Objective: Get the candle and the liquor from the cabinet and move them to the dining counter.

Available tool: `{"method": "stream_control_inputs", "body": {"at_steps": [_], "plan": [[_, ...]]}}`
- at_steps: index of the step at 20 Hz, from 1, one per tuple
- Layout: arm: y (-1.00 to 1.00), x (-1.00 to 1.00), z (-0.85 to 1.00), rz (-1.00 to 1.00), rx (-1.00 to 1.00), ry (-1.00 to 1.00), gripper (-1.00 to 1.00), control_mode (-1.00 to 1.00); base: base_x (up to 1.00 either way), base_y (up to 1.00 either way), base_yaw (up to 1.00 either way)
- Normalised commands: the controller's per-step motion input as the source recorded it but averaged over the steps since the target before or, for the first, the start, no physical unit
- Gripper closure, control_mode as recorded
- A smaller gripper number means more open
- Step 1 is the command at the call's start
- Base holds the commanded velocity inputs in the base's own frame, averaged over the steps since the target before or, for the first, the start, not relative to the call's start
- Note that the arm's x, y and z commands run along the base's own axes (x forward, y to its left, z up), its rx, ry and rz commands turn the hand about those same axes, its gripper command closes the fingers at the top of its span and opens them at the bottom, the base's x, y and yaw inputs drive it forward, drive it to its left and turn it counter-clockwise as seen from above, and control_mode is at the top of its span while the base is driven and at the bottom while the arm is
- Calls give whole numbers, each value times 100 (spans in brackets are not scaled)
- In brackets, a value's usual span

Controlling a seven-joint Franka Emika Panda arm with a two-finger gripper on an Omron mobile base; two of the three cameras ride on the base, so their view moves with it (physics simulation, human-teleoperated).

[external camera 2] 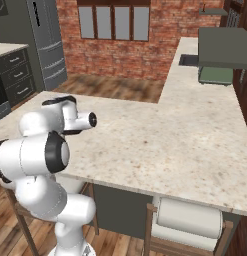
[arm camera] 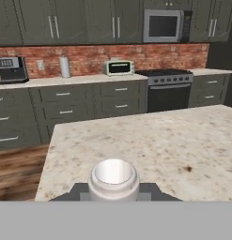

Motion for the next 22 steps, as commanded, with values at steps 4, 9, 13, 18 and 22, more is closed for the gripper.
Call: {"method": "stream_control_inputs", "body": {"at_steps": [4,9,13,18,22], "plan": [[0,15,-33,1,0,1,100,-100,0,0,0],[0,13,-40,0,0,0,100,-100,0,0,0],[0,13,-36,1,0,0,100,-100,0,0,0],[0,4,-13,0,0,0,100,-100,0,0,0],[0,0,0,0,0,0,100,-100,0,0,0]]}}
